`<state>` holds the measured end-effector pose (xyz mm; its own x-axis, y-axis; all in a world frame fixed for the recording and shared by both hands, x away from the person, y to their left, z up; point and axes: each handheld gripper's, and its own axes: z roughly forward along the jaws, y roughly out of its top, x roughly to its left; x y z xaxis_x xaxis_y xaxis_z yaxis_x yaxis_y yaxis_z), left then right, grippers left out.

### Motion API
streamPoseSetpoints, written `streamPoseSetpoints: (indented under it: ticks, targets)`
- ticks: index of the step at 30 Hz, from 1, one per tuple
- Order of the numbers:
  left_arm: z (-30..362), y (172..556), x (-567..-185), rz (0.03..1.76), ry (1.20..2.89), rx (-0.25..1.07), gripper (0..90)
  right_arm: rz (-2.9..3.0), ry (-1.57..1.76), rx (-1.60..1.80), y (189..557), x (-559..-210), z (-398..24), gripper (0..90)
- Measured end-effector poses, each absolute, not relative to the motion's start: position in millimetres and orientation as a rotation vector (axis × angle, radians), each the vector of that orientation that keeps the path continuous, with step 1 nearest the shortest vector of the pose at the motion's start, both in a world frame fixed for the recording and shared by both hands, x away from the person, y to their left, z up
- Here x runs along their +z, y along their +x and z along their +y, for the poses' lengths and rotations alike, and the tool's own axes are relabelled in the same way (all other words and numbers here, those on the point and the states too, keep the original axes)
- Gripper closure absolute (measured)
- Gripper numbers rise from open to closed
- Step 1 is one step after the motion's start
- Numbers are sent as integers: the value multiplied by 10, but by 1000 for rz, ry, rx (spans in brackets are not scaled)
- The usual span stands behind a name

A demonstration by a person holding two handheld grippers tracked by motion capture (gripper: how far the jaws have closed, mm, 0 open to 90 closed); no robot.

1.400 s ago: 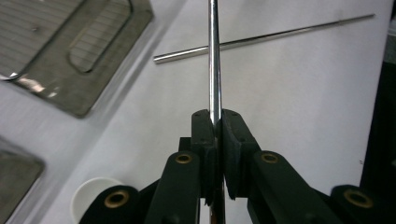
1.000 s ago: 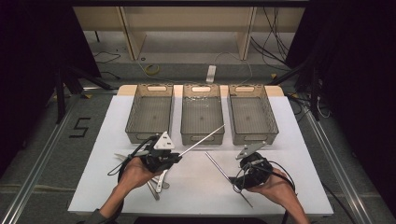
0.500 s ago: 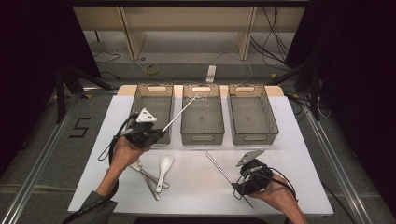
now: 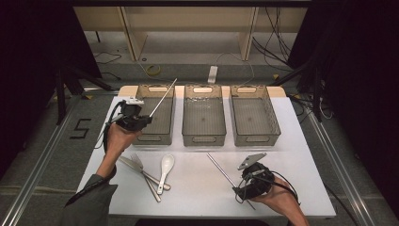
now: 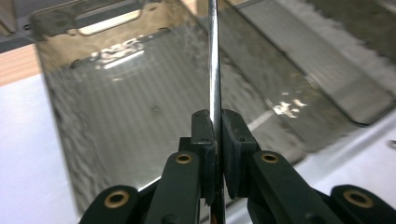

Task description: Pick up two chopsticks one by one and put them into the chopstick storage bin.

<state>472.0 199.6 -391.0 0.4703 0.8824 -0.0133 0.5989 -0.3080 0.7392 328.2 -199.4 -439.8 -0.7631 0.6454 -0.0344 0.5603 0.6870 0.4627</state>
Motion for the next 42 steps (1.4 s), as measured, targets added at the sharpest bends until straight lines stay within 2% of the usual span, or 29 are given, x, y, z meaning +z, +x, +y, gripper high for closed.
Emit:
streamPoseSetpoints:
  ticks: [16, 31, 37, 42]
  targets:
    - [2175, 4987, -4045, 1344, 2020, 541, 840, 2720, 978, 644, 3284, -4427, -1991, 254]
    - [2236, 5088, -4225, 1453, 2031, 582, 827, 2730, 986, 651, 3279, -4436, -1987, 254]
    - [2223, 5051, -4162, 1432, 1982, 572, 624, 2731, 1000, 655, 3288, -4436, -1995, 254]
    - [2170, 4913, -4088, 1393, 1957, 462, 446, 2738, 1010, 658, 3291, -4418, -1987, 262]
